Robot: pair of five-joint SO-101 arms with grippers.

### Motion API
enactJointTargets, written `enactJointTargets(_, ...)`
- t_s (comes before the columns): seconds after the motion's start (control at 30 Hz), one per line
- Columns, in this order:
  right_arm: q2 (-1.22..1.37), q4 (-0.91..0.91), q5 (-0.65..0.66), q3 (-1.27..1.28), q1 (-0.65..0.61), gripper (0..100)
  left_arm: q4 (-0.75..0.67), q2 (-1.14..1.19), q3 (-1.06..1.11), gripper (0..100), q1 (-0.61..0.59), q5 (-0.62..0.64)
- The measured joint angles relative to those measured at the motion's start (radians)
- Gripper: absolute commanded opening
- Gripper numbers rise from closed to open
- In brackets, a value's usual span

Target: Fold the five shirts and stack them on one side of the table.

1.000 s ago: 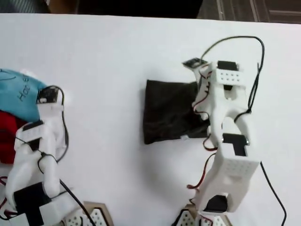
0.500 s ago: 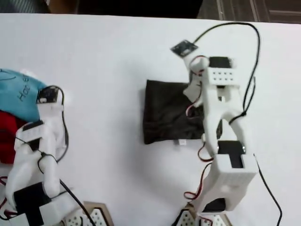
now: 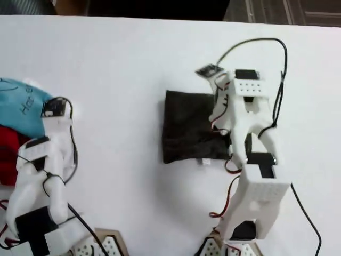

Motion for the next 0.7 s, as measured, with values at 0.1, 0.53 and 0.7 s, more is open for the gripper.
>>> enactJointTargets(0.1, 0.0, 0.048, 0.031, 0.0, 0.043, 2.1, -0.003, 0.0, 0.0, 3, 0.0, 0.0)
enactJointTargets(0.53, 0.0, 0.066, 0.166, -0.083, 0.149, 2.1, -0.006, 0.0, 0.0, 3, 0.0, 0.0)
enactJointTargets(0.7, 0.014, -0.043, 0.054, -0.129, 0.143, 2.1, -0.006, 0.0, 0.0, 3, 0.0, 0.0)
